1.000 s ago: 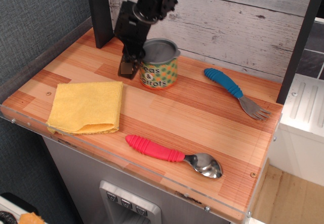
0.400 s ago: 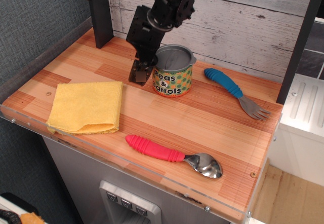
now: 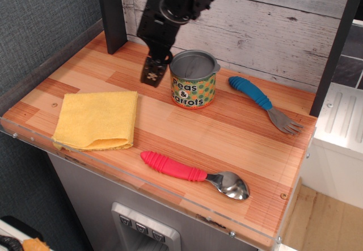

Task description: Place the can between the towel and blue fork

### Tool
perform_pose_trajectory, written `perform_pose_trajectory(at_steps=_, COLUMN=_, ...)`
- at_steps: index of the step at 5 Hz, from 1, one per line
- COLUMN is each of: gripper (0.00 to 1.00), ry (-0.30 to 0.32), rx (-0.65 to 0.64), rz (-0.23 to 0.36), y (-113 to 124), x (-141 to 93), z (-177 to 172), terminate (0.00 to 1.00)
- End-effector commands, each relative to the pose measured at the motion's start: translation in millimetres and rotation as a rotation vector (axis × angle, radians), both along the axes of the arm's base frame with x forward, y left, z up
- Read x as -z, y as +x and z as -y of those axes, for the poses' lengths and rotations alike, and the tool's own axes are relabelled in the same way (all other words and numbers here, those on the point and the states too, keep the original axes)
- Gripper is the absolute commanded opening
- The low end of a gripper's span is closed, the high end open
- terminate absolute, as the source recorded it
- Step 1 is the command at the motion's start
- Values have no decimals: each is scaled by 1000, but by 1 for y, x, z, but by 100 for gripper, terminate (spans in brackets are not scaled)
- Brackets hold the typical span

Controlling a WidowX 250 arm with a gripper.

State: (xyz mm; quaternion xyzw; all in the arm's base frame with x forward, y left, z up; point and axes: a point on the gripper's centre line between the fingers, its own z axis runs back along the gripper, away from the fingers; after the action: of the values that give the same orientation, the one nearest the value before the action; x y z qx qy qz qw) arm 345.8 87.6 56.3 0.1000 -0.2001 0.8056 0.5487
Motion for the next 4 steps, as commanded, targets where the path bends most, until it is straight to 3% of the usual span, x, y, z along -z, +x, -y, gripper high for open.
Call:
perform_pose_trajectory(at_steps=1, gripper=100, ry=-21, rx=145, rz=31, y=-1, x=-56, z=11, terminate=0)
perform_pose_trajectory(at_steps=2, gripper=100, ry=-32, rx=303, rz=-30, y=-4, x=-74, z=15, terminate=0)
perform_pose_trajectory(at_steps=4, gripper=100, ry=-204, rx=725, rz=-73, y=-8, x=-99, z=23, terminate=0)
